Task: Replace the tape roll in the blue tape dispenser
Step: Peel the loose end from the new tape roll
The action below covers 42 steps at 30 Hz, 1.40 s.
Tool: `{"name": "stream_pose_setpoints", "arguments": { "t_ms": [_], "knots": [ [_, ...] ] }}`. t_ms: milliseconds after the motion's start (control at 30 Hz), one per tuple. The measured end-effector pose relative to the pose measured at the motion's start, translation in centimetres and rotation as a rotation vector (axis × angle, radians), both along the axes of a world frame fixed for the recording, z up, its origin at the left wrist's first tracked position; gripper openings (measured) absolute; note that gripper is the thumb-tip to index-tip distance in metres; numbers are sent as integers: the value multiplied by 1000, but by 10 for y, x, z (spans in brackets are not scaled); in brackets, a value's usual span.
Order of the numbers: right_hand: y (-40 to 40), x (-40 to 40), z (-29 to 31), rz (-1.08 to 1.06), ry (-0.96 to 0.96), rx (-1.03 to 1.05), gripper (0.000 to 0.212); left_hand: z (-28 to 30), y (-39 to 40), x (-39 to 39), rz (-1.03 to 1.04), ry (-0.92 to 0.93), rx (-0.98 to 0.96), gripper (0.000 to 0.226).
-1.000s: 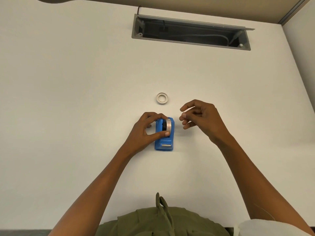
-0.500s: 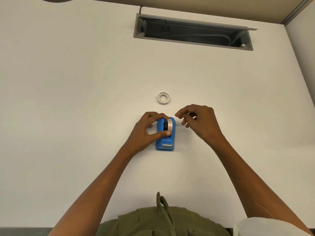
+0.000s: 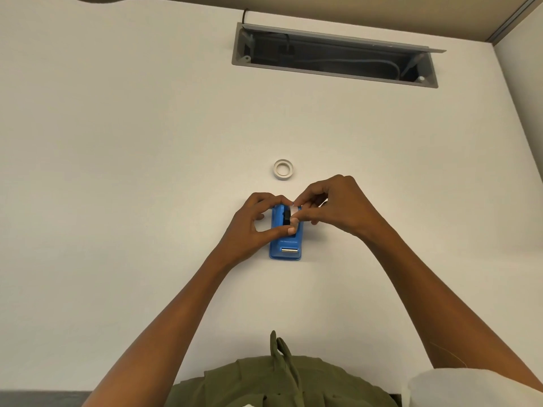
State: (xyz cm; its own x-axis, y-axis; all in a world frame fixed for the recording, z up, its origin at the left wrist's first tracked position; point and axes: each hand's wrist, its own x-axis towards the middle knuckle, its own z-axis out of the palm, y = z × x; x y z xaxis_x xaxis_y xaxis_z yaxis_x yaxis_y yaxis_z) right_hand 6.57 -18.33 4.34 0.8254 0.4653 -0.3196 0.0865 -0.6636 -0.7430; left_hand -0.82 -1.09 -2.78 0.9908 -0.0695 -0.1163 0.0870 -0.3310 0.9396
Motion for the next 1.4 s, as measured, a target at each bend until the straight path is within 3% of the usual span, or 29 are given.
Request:
{"name": "stream_pose_setpoints", "arguments": {
  "t_ms": [300, 600, 833, 1067, 1267, 1400],
  "knots": [
    [6, 9, 7, 43, 66, -67, 14, -4, 1, 1, 1, 22, 15, 47],
    [1, 10, 3, -29, 90, 17, 2, -2, -1, 1, 3, 13, 13, 42],
    [-8, 0, -5, -277, -16, 168, 35, -4, 1, 0, -15, 12, -7, 41],
    [-9, -8, -9, -147, 1, 143, 32, -3, 0, 1, -11, 16, 4, 42],
    [-9, -6, -8, -205, -6, 168, 8, -4, 0, 1, -6, 5, 2, 41],
    [-10, -2, -9, -248, -88, 105, 24, -4, 0, 1, 0, 4, -5, 42]
  ]
}}
